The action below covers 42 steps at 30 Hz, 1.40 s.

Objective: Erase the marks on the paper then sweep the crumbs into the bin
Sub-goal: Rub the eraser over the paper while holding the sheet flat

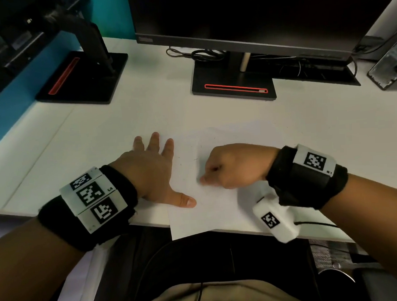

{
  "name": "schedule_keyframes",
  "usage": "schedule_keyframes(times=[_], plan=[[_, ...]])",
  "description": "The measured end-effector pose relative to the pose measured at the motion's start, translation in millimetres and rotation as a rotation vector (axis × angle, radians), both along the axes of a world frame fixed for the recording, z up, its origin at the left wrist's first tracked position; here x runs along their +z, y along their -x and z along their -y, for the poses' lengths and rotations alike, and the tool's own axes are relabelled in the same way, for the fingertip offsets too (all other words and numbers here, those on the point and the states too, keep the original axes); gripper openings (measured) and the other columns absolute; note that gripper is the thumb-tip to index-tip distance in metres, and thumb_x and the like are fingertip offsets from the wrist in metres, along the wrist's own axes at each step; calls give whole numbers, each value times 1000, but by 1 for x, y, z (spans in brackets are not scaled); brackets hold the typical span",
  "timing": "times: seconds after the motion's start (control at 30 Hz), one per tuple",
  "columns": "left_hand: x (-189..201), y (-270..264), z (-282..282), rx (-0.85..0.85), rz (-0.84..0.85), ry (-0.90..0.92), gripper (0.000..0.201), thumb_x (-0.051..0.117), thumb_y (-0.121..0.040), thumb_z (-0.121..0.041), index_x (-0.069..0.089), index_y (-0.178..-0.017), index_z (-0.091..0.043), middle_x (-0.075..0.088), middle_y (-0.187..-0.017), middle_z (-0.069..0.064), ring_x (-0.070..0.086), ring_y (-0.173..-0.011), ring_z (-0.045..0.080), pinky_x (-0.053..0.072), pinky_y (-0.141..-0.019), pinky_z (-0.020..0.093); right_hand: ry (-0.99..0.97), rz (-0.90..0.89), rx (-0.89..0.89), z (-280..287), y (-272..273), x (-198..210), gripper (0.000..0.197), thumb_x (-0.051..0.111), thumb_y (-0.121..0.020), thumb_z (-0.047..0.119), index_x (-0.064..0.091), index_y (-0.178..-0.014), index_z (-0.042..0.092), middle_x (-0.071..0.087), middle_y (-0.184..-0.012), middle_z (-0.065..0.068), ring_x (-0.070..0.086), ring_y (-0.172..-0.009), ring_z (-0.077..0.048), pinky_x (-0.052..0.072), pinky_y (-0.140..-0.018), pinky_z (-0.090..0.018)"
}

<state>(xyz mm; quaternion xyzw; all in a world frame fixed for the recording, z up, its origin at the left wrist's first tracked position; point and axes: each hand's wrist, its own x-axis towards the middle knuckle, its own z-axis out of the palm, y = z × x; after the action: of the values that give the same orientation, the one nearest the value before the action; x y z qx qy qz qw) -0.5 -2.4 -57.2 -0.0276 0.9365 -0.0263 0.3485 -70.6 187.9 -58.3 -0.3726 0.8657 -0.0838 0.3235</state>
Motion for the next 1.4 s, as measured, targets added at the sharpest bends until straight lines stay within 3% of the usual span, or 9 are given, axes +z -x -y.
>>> schedule_keyframes(times=[0.13,0.27,0.43,0.57,0.83,1.03,1.2,1.4], plan=[[2,-2,0,-3,6,-4,149,49,-54,-99,-29,-153,-20,-32,-161,12,-18,-149,45,20,-119,58,8,-24,-132,-12,20,5,48,53,-97,49,52,-62,15,47,-56,-3,42,-51,-20,42,-59,-32],[1,-1,0,0,5,-3,150,50,-53,-100,-29,-153,-21,-32,-161,12,-17,-150,45,21,-120,58,-11,-21,-25,-9,3,0,50,50,-99,49,54,-65,13,50,-60,-3,45,-57,-19,42,-60,-32],[1,-1,-3,14,2,0,149,48,-54,-100,-29,-154,-20,-31,-162,12,-17,-149,46,20,-119,58,4,-52,-120,-11,19,8,47,54,-98,46,53,-63,14,49,-59,-4,44,-55,-21,40,-57,-30],[0,1,-4,20,3,-7,150,49,-53,-100,-30,-153,-20,-31,-162,13,-18,-149,46,19,-119,57,26,-20,-33,5,3,1,48,53,-100,46,56,-67,12,52,-63,-4,45,-59,-19,40,-58,-30],[0,1,-4,15,9,-3,150,45,-52,-101,-30,-153,-18,-31,-161,15,-18,-148,48,19,-119,59,-71,-64,-189,-29,29,12,41,60,-92,45,54,-64,17,48,-59,-4,43,-54,-21,39,-56,-30],[0,1,-5,28,8,-7,151,47,-52,-100,-30,-153,-19,-31,-161,14,-18,-148,47,18,-119,58,-10,-9,-58,-9,11,2,43,59,-95,49,60,-68,15,53,-62,-2,48,-58,-20,45,-61,-33],[0,2,-7,27,17,2,150,46,-53,-101,-31,-152,-18,-32,-161,15,-18,-148,48,17,-119,58,-67,-86,-158,-32,32,14,43,58,-95,49,59,-68,16,53,-62,-3,48,-58,-21,45,-62,-32],[-2,1,-5,23,-10,-19,153,46,-50,-102,-29,-153,-18,-31,-161,16,-17,-148,49,17,-119,58,14,-24,-16,-16,3,8,44,60,-98,44,56,-70,10,47,-63,0,41,-58,-16,37,-60,-31]])
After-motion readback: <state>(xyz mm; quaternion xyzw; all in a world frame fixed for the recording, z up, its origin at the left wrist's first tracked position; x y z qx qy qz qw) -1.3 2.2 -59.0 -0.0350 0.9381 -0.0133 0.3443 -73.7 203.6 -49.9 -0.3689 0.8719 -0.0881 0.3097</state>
